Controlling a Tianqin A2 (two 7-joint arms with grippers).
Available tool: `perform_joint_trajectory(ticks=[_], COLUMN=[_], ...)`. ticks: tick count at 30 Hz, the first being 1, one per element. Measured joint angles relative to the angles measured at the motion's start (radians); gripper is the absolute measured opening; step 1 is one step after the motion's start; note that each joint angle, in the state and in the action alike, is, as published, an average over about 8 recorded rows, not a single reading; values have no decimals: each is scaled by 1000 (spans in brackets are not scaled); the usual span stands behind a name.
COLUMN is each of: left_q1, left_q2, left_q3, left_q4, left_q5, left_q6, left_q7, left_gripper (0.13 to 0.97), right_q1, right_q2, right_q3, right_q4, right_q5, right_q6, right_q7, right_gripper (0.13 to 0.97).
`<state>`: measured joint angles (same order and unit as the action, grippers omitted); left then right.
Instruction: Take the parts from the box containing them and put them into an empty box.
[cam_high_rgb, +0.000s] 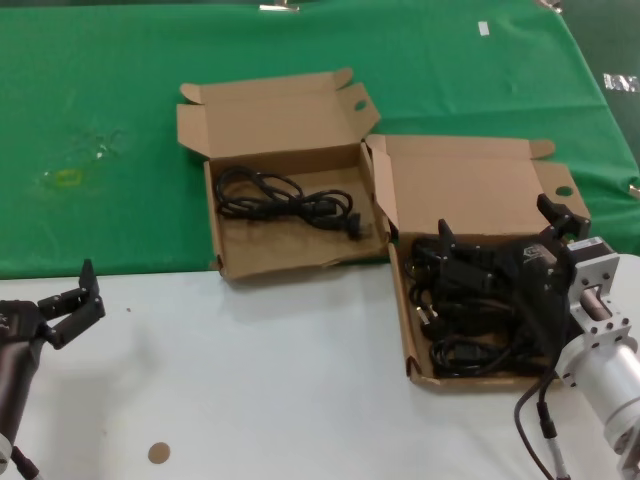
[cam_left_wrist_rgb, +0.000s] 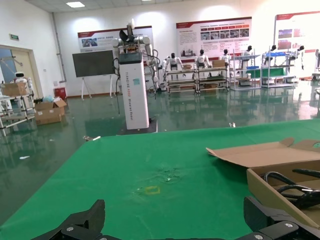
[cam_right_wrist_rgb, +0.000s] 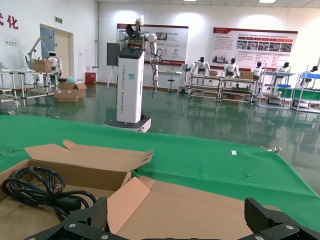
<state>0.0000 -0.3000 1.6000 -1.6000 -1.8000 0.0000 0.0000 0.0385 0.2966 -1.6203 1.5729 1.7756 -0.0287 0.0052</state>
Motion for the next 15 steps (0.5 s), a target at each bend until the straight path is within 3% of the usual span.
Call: perform_joint_trajectory(ticks=[15], left_q1=[0], left_q2=[0], left_q3=[0], left_q4=[0], left_q5=[0], left_q6=[0], left_q7=[0], left_gripper=[966], right_q1=[0], right_q2=[0], right_q3=[0], right_q4=[0], right_q5=[0], right_q6=[0], right_q7=[0], right_gripper=[966])
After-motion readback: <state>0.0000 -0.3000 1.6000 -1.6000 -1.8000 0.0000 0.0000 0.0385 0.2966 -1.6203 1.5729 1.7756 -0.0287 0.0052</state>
